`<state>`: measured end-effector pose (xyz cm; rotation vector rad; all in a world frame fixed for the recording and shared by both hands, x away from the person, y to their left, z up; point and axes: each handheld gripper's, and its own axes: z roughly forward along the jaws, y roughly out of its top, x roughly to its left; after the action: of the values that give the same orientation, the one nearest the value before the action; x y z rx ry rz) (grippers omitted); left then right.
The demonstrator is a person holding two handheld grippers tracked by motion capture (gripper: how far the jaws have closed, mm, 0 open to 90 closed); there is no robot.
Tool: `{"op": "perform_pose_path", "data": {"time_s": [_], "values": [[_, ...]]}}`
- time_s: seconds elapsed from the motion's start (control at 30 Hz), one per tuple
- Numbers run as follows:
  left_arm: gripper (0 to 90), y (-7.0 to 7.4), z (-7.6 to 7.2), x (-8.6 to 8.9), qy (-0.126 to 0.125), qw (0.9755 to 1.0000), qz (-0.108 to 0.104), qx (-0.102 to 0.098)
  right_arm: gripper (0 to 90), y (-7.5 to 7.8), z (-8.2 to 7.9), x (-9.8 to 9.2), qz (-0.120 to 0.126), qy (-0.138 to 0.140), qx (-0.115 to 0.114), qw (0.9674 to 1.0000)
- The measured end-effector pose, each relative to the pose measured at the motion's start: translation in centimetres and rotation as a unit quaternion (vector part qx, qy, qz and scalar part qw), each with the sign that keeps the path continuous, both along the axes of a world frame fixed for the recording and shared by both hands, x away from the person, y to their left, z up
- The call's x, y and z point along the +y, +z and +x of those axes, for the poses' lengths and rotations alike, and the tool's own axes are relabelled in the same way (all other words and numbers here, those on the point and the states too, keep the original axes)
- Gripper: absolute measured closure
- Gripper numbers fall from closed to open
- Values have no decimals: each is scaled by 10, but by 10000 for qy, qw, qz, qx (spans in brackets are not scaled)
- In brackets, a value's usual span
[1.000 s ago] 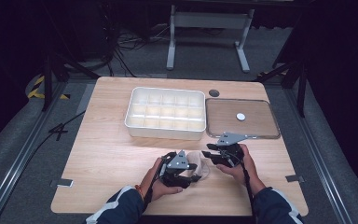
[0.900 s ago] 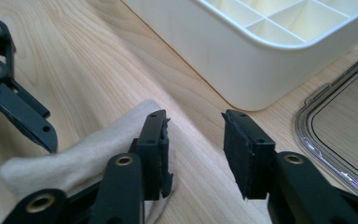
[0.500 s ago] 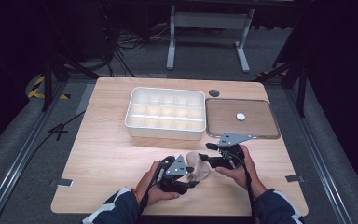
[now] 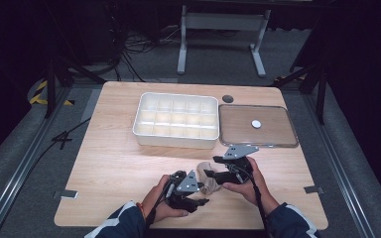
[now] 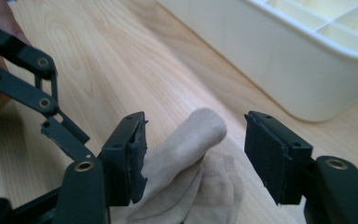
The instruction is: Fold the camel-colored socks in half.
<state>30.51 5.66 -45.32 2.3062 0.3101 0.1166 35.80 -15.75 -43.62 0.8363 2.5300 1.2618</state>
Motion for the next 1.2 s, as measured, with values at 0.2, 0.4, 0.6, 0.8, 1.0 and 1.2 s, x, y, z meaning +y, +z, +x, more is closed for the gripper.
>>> {"op": "perform_pose_path", "data": {"time_s": [0.2, 0.4, 0.6, 0.8, 1.0, 1.2], "values": [[397, 0, -2, 25, 288, 9993, 228, -16, 373, -9, 3, 1, -174, 31, 156, 9997], [315, -12, 2, 55, 662, 9949, 765, -16, 337, -17, 6, 3, -405, 147, 408, 9982], [279, -15, 10, 86, 1041, 9911, 834, 35, 314, -28, 14, -1, -386, 249, 788, 9958], [253, -18, 17, 112, 1464, 9863, 762, 71, 376, -32, 20, -6, -215, 369, 1138, 9926], [201, -20, 21, 132, 1633, 9841, 689, 135, 535, -34, 23, -8, -17, 592, 1414, 9882], [146, -24, 25, 140, 1821, 9814, 548, 246, 644, -33, 22, -8, 8, 738, 1384, 9876]]}}
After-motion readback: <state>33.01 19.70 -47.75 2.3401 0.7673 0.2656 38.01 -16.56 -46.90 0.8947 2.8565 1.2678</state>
